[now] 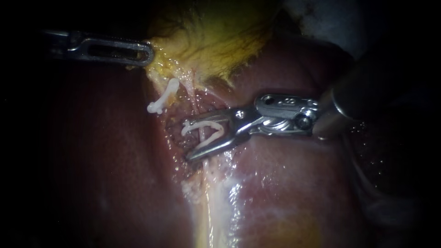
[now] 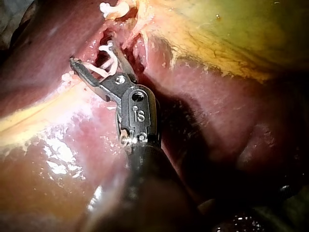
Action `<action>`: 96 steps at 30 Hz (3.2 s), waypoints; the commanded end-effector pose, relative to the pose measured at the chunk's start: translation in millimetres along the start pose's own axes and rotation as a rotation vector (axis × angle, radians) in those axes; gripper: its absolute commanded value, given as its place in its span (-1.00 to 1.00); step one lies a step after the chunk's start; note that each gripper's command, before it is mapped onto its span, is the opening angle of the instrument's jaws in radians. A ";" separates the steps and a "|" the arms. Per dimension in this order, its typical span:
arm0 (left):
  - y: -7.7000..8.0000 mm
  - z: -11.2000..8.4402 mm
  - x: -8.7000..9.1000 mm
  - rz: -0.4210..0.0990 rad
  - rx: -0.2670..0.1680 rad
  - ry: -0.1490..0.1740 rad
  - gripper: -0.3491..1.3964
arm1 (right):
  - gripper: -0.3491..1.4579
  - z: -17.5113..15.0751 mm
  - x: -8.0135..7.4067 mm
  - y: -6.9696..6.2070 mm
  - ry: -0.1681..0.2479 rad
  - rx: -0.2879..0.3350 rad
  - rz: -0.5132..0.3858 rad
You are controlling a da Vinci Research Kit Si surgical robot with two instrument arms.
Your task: Clipping first clip right tube
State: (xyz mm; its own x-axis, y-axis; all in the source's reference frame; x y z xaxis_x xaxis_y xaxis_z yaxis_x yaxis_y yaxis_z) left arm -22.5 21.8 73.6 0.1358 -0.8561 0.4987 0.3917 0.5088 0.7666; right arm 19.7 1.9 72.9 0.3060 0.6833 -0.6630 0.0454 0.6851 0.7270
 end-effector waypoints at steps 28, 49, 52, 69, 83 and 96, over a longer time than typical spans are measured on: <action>0.1 -0.5 0.1 0.001 0.003 0.001 -1.00 | 0.03 -2.6 -6.0 0.1 0.006 0.158 0.085; 0.1 -0.4 0.1 0.001 0.002 0.001 -1.00 | 0.05 3.3 -7.2 -0.2 0.114 0.238 0.184; 0.1 -0.4 0.1 0.001 0.002 0.001 -1.00 | 0.05 3.6 -6.8 -1.2 0.128 0.270 0.184; 0.1 -0.4 0.1 0.001 0.002 0.001 -1.00 | -0.22 3.3 -4.4 -4.4 0.106 0.364 0.234; 0.1 -0.4 0.1 0.001 0.002 0.001 -1.00 | -0.56 3.2 -4.2 -4.1 0.115 0.343 0.263; 0.1 -0.4 0.1 0.001 0.002 0.001 -1.00 | -1.00 3.0 -4.0 -4.1 0.094 0.327 0.328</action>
State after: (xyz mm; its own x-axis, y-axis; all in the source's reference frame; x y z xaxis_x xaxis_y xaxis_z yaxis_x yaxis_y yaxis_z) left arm -22.0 21.7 73.5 0.1370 -0.8556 0.4992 0.3893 0.5099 0.7671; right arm 21.3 -4.4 73.0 0.2730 0.8793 -0.3902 0.2541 0.3253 0.9108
